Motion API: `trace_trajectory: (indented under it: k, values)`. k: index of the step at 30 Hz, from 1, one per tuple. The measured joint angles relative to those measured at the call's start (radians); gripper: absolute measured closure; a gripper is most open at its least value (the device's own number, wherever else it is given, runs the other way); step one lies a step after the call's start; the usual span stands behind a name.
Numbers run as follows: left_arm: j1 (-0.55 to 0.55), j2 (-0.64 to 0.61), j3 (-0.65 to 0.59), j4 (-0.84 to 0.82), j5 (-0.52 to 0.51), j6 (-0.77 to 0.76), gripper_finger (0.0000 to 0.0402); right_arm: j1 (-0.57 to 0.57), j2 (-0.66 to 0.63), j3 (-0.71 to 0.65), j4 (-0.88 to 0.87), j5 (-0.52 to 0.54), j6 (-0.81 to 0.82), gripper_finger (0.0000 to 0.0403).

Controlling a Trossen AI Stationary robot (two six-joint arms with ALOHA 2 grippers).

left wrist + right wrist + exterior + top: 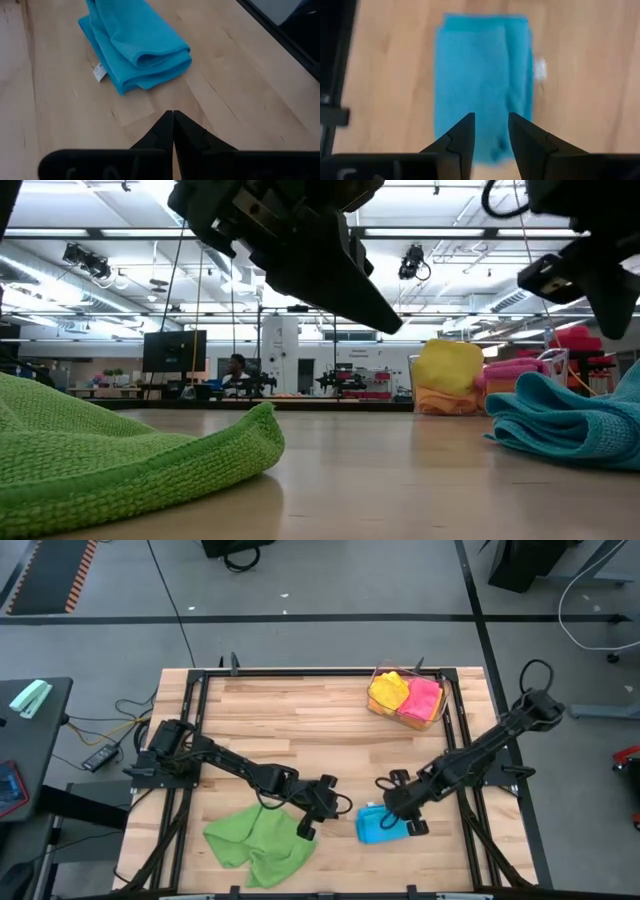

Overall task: Fold microfiber towels
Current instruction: Stack the folded blue microfiber cloth on top of the folded pink microfiber cloth

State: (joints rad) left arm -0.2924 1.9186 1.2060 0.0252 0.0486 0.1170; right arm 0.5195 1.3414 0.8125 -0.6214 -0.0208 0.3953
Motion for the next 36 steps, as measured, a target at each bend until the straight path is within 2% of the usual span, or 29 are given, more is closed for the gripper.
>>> trace_trajectory:
  k: [5, 8, 10, 15, 20, 23, 31, 36]
  values:
    - [0.0, 0.002, 0.0, 0.002, 0.0, 0.0, 0.0372, 0.077, 0.047, 0.011, 0.087, 0.135, -0.005, 0.0257]
    - [0.001, 0.002, 0.0, 0.003, 0.0, 0.0, 0.0371, 0.101, 0.064, 0.012, 0.076, 0.228, 0.031, 0.0243]
    - [0.002, 0.002, 0.0, 0.007, 0.0, 0.001, 0.0373, 0.091, 0.065, 0.012, 0.04, 0.24, 0.096, 0.0232]
    - [0.001, 0.002, 0.0, 0.007, 0.0, 0.006, 0.0383, 0.025, 0.068, 0.012, 0.023, 0.144, 0.151, 0.0192]
    - [0.003, 0.002, 0.0, 0.006, 0.0, 0.011, 0.0387, -0.046, 0.093, 0.008, 0.104, 0.087, 0.085, 0.0146]
    - [0.005, 0.002, 0.0, -0.003, 0.0, 0.011, 0.0387, -0.083, 0.137, 0.008, 0.15, 0.038, 0.046, 0.0131]
    - [0.005, 0.002, 0.0, -0.034, 0.0, 0.004, 0.0377, -0.137, 0.305, 0.007, 0.213, -0.11, -0.054, 0.0137]
    - [0.005, 0.002, 0.0, -0.039, 0.0, 0.0, 0.0386, -0.139, 0.341, 0.012, 0.208, -0.108, -0.075, 0.0178]
